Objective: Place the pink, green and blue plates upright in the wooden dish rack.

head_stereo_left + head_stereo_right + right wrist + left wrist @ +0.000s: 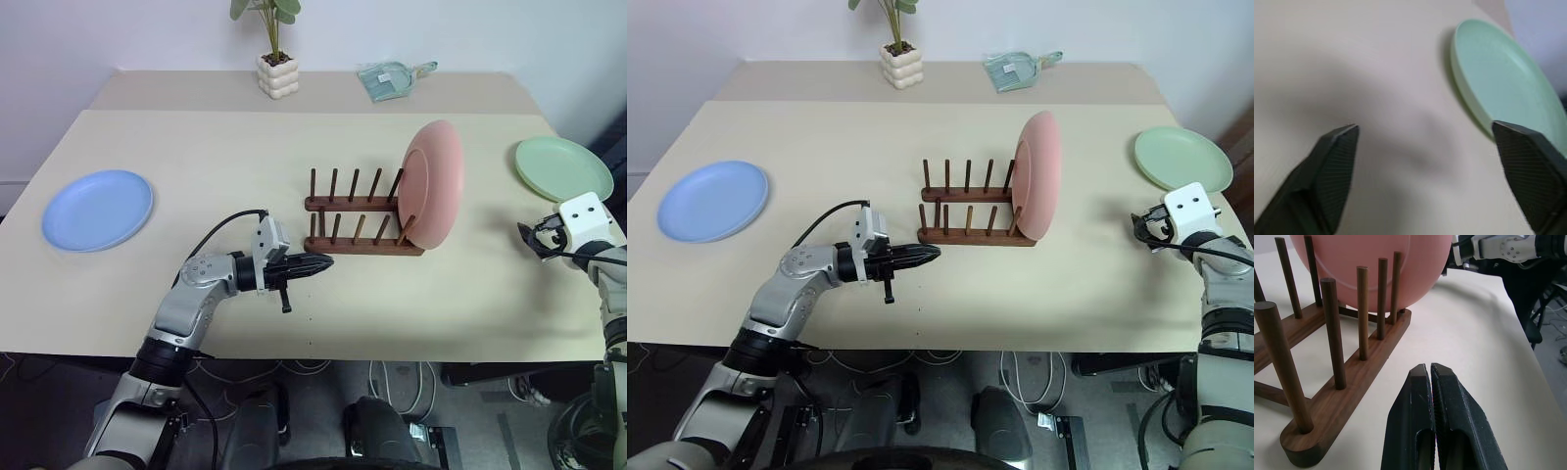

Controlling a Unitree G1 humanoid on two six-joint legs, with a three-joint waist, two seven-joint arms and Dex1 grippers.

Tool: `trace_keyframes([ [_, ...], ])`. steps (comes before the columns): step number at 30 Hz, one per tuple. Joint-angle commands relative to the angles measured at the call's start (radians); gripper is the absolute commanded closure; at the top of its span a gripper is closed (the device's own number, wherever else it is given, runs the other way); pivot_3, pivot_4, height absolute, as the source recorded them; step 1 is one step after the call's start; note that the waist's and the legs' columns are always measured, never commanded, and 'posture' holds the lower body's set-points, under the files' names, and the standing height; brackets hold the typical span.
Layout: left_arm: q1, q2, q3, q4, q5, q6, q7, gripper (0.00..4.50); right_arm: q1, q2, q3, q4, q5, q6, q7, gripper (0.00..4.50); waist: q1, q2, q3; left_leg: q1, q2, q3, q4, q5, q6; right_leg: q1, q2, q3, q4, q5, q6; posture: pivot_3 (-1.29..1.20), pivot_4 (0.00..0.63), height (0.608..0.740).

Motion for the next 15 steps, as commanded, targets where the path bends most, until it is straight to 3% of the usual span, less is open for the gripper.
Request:
trace_keyframes([
  [1,-0.003,0.001,0.01,-0.005,-0.004,-0.026,-0.006,4.43,-0.012,-0.029,-0.002,-0.016,-0.027,-0.026,-0.062,0.04,0.0,0.0,0.0,0.0,0.0,0.0,0.0,0.0,0.0,0.0,0.0,0.0,0.0,0.0,0.0,0.0,0.15,0.732],
  [8,0.016,0.002,0.013,-0.01,-0.005,-0.034,0.007,4.43,0.02,-0.003,-0.007,-0.072,-0.022,-0.083,-0.072,0.04,0.0,0.0,0.0,0.0,0.0,0.0,0.0,0.0,0.0,0.0,0.0,0.0,0.0,0.0,0.0,0.0,0.15,0.732],
  [15,0.034,0.007,0.017,-0.027,-0.008,-0.029,0.015,4.43,0.141,0.01,-0.041,-0.236,0.015,-0.083,-0.072,0.04,0.001,0.0,0.0,0.0,0.0,0.0,0.0,0.0,0.0,0.0,0.0,0.0,0.0,0.0,0.0,0.0,0.15,0.732],
])
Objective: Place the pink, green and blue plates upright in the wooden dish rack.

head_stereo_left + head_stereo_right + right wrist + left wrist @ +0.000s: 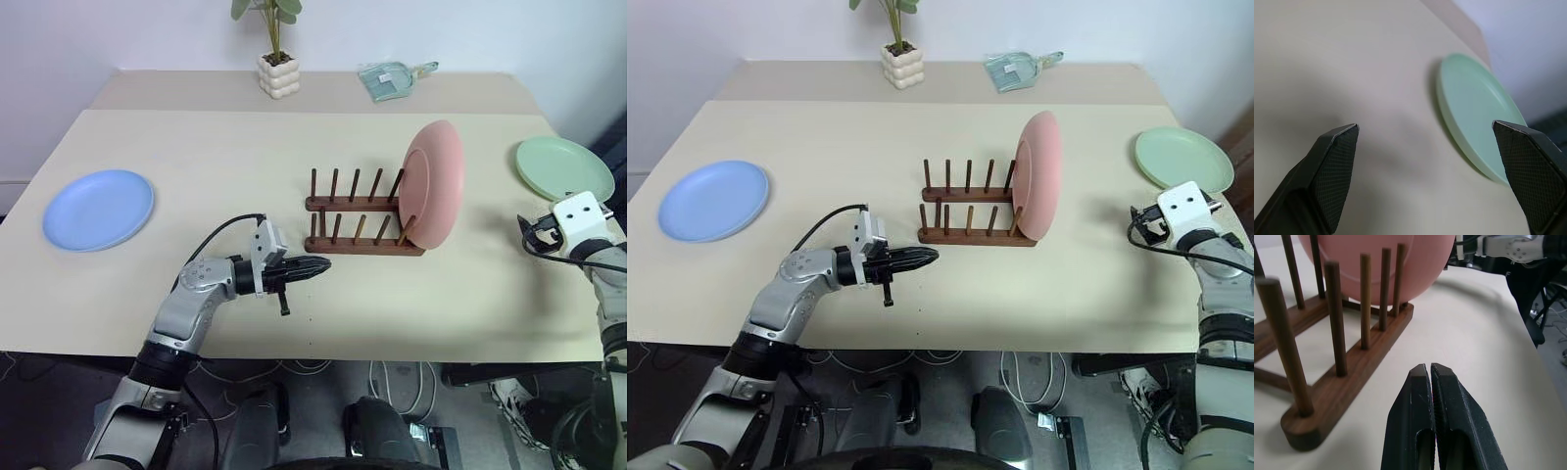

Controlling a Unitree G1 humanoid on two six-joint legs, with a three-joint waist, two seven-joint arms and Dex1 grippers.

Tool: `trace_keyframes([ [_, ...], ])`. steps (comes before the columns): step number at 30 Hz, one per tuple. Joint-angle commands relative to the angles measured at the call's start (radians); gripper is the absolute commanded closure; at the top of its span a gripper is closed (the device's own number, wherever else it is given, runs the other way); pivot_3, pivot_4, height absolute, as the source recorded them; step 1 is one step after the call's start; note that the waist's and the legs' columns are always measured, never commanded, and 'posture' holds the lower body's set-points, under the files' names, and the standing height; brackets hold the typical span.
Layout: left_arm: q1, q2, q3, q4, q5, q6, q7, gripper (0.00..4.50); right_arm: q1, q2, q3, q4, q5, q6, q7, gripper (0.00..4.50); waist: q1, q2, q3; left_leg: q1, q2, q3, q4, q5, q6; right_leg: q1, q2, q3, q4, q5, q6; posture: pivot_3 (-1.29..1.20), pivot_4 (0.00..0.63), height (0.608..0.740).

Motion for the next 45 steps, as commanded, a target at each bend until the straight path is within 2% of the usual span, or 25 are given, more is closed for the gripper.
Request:
trace_keyframes([
  [1,0.002,0.005,0.017,-0.037,-0.01,-0.008,0.008,4.43,0.045,-0.009,-0.043,-0.097,0.035,0.01,-0.004,0.04,0.001,0.0,0.0,0.0,0.0,0.0,0.0,0.0,0.0,0.0,0.0,0.0,0.0,0.0,0.0,0.0,0.15,0.732],
  [8,0.009,0.005,0.012,-0.043,-0.019,0.002,0.01,4.43,0.113,-0.017,-0.072,-0.151,0.05,0.05,-0.022,0.04,0.0,0.0,0.0,0.0,0.0,0.0,0.0,0.0,0.0,0.0,0.0,0.0,0.0,0.0,0.0,0.0,0.15,0.732],
  [14,-0.007,-0.007,0.002,-0.013,-0.013,-0.015,0.001,4.43,0.01,-0.032,-0.068,-0.028,0.044,0.087,-0.027,0.04,-0.005,0.001,0.0,0.001,0.0,0.0,0.001,0.0,0.0,0.0,0.001,0.0,0.002,0.0,0.0,0.0,0.15,0.732],
  [23,0.006,-0.017,0.009,-0.023,-0.009,-0.02,0.026,4.43,-0.056,-0.032,-0.057,0.053,0.049,0.076,0.038,0.04,0.0,0.001,0.0,0.001,0.0,0.0,0.001,0.0,0.0,0.0,0.001,0.0,0.001,0.0,0.0,0.0,0.15,0.732],
  [45,0.005,-0.023,0.007,-0.02,-0.011,-0.022,0.03,4.43,-0.037,-0.038,-0.064,0.054,0.052,0.048,0.061,0.04,-0.001,0.001,0.0,0.001,0.0,0.0,0.001,0.0,0.0,0.0,0.001,0.0,0.002,0.0,0.0,0.0,0.15,0.732],
])
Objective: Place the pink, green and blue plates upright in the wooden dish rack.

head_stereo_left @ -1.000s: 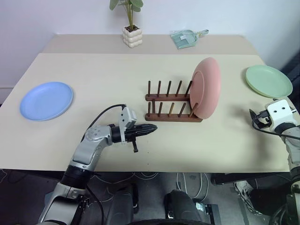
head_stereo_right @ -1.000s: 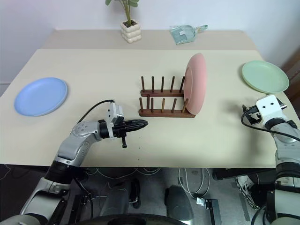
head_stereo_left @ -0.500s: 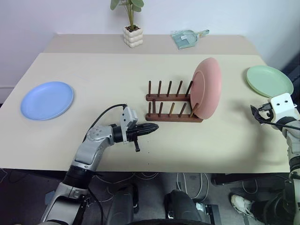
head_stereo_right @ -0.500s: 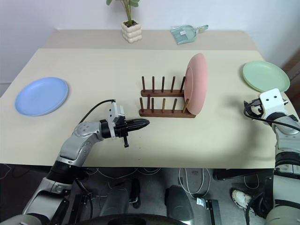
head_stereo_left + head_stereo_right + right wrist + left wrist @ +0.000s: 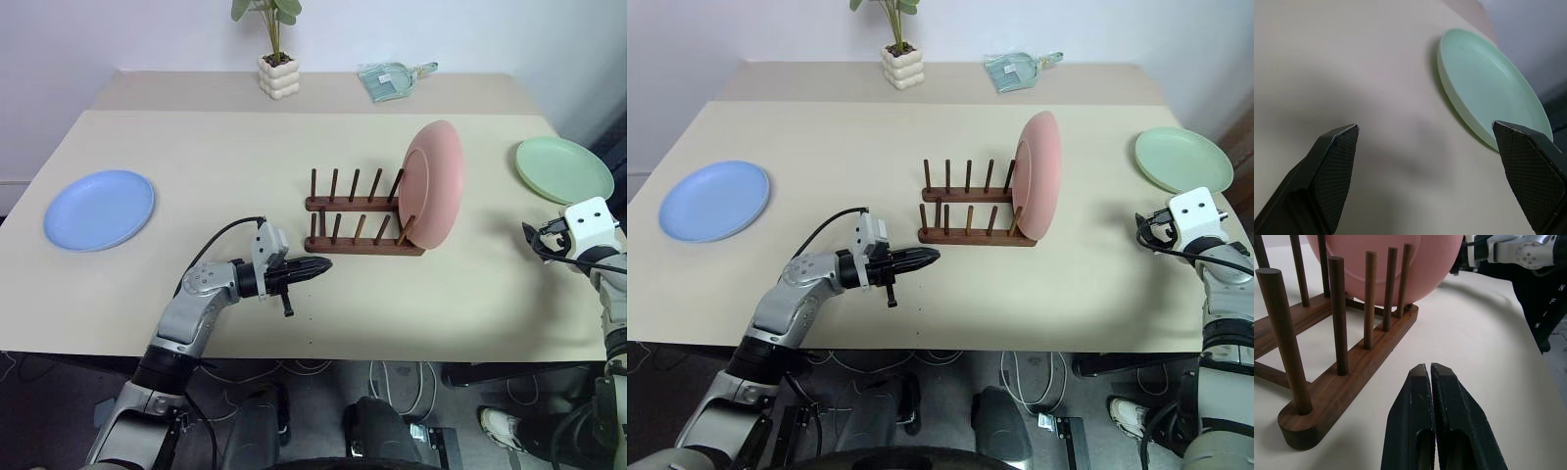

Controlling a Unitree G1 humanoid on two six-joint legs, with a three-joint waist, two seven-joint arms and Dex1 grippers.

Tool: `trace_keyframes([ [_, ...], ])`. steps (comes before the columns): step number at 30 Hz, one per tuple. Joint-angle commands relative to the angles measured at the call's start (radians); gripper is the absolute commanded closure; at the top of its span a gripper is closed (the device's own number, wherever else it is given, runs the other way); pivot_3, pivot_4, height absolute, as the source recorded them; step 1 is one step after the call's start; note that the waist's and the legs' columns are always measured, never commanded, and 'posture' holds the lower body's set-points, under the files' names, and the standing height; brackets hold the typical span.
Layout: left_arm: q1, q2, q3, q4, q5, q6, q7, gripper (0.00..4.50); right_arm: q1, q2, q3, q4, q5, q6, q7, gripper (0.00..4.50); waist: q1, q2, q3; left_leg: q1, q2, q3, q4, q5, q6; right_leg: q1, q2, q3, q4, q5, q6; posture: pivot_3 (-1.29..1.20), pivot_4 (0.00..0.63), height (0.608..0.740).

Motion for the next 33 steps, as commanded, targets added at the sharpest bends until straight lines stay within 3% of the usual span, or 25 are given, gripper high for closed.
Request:
trace_keyframes([
  [1,-0.002,-0.001,0.008,-0.017,-0.005,-0.022,-0.007,4.43,-0.001,-0.03,-0.024,-0.026,0.015,-0.019,0.0,0.04,-0.001,0.0,0.0,0.0,0.0,0.0,0.0,0.0,0.0,0.0,0.0,0.0,0.0,0.0,0.0,0.0,0.15,0.732],
  [33,-0.011,0.002,0.011,-0.007,-0.004,-0.03,-0.012,4.43,-0.001,-0.017,-0.012,-0.025,0.004,-0.042,-0.006,0.04,0.0,0.0,0.0,0.0,0.0,0.0,0.0,0.0,0.0,0.0,0.0,0.0,0.0,0.0,0.0,0.0,0.15,0.732],
])
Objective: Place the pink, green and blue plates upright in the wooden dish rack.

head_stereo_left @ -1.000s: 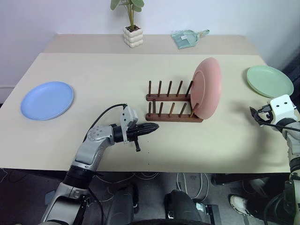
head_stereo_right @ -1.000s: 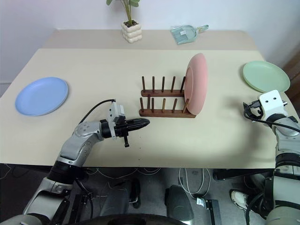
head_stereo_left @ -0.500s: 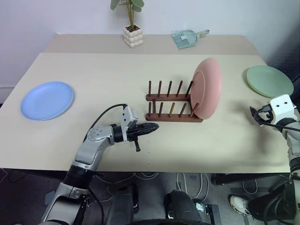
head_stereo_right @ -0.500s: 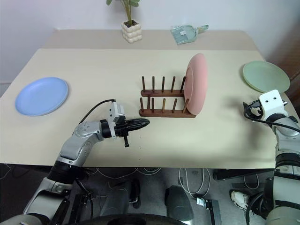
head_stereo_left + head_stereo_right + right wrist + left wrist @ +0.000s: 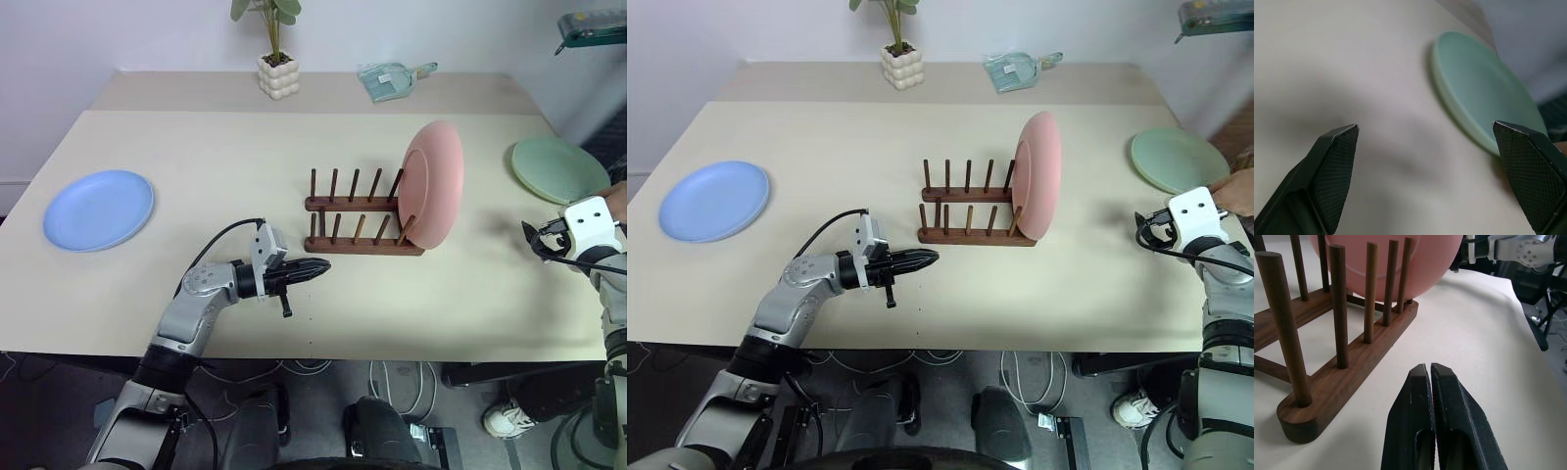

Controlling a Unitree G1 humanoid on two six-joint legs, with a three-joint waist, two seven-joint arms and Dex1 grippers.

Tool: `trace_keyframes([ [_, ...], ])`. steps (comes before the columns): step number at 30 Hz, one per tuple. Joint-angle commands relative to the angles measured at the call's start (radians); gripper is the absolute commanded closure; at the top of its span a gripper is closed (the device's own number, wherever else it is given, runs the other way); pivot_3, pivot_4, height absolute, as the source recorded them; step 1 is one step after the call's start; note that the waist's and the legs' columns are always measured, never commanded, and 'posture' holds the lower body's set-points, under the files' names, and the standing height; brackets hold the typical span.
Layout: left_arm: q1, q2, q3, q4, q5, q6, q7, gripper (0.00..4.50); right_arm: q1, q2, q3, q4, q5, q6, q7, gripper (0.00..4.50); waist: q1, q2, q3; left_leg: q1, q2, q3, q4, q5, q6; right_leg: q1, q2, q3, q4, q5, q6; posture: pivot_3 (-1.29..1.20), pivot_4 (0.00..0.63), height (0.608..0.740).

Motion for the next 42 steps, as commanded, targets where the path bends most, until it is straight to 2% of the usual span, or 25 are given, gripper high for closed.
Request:
trace_keyframes([
  [1,-0.007,0.002,0.011,-0.044,-0.005,-0.009,0.004,4.43,0.004,-0.017,-0.014,-0.029,0.008,-0.022,-0.001,0.04,0.0,0.0,0.0,0.0,0.0,0.0,0.0,0.0,0.0,0.0,0.0,0.0,0.0,0.0,0.0,0.0,0.15,0.732],
  [13,-0.022,-0.001,0.012,-0.005,-0.001,-0.025,-0.004,4.43,0.097,-0.06,0.021,-0.125,-0.017,-0.013,0.1,0.04,0.0,0.0,0.0,0.0,0.0,0.0,0.0,0.0,0.0,0.0,0.0,0.0,0.0,0.0,0.0,0.0,0.15,0.732],
  [20,-0.035,-0.009,0.006,0.023,0.001,-0.041,-0.022,4.43,-0.013,-0.063,0.071,0.001,-0.053,0.037,0.144,0.04,-0.003,0.001,0.0,0.0,0.0,0.0,0.001,0.0,0.0,0.0,0.0,0.0,0.001,0.0,0.0,0.0,0.15,0.732],
  [23,-0.036,-0.011,0.004,0.036,0.007,-0.058,-0.026,4.43,-0.065,-0.057,0.076,0.058,-0.05,0.061,0.172,0.82,-0.001,0.001,0.0,0.001,0.0,0.0,0.001,0.0,0.0,0.001,0.0,0.0,0.001,0.0,0.0,0.0,0.15,0.732],
  [24,-0.036,-0.011,0.005,0.039,0.008,-0.061,-0.026,4.43,-0.076,-0.058,0.078,0.071,-0.052,0.062,0.171,1.22,-0.001,0.001,0.0,0.001,0.0,0.0,0.001,0.0,0.0,0.001,0.0,0.0,0.001,0.0,0.0,0.0,0.15,0.732],
  [26,-0.026,-0.011,0.008,0.037,0.009,-0.066,-0.023,4.43,-0.094,-0.061,0.087,0.09,-0.063,0.056,0.169,2.16,0.001,0.001,0.0,0.001,0.0,0.0,0.001,0.0,0.0,0.0,0.0,0.0,0.001,0.0,0.0,0.0,0.15,0.732],
  [27,-0.018,-0.011,0.01,0.033,0.01,-0.066,-0.019,4.43,-0.1,-0.061,0.089,0.094,-0.065,0.051,0.169,2.84,0.001,0.001,0.0,0.0,0.0,0.0,0.001,0.0,0.0,0.0,0.0,0.0,0.001,0.0,0.0,0.0,0.15,0.732],
  [29,-0.007,-0.011,0.014,0.024,0.009,-0.064,-0.01,4.43,-0.1,-0.058,0.091,0.09,-0.066,0.037,0.168,3.64,0.0,0.001,0.0,0.0,0.0,0.0,0.001,0.0,0.0,0.0,0.0,0.0,0.001,0.0,0.0,0.0,0.15,0.732],
  [30,-0.004,-0.01,0.015,0.018,0.009,-0.062,-0.007,4.43,-0.095,-0.057,0.09,0.082,-0.064,0.025,0.169,4.21,0.0,0.001,-0.001,0.0,0.0,0.0,0.001,0.0,0.0,0.0,0.0,0.0,0.001,0.0,0.0,0.0,0.15,0.732],
  [31,-0.001,-0.01,0.016,0.013,0.009,-0.061,-0.003,4.43,-0.086,-0.056,0.088,0.071,-0.06,0.013,0.171,4.49,0.0,0.001,-0.001,0.0,0.0,0.0,0.001,0.0,0.0,0.0,0.0,0.0,0.001,0.0,0.0,0.0,0.15,0.732],
  [35,0.004,-0.004,0.018,-0.003,0.006,-0.055,0.005,4.43,-0.033,-0.066,0.083,0.004,-0.057,-0.043,0.166,4.49,0.0,0.001,-0.001,0.0,0.0,0.0,0.001,0.0,0.0,0.001,0.0,0.0,0.001,0.0,0.0,0.0,0.15,0.732],
  [38,0.005,0.001,0.022,-0.008,0.004,-0.051,0.008,4.43,0.047,-0.079,0.044,-0.124,-0.023,-0.064,0.161,4.49,0.001,0.001,-0.001,0.0,0.0,0.0,0.001,0.0,0.0,0.001,0.0,0.0,0.001,0.0,0.0,0.0,0.15,0.732],
  [42,0.005,0.009,0.029,-0.012,0.0,-0.047,0.01,4.43,0.258,-0.096,-0.061,-0.505,0.098,0.032,0.222,4.49,0.005,0.002,-0.001,0.0,0.0,0.0,0.0,0.0,0.0,0.0,-0.001,0.0,0.001,0.0,0.0,0.0,0.15,0.732],
])
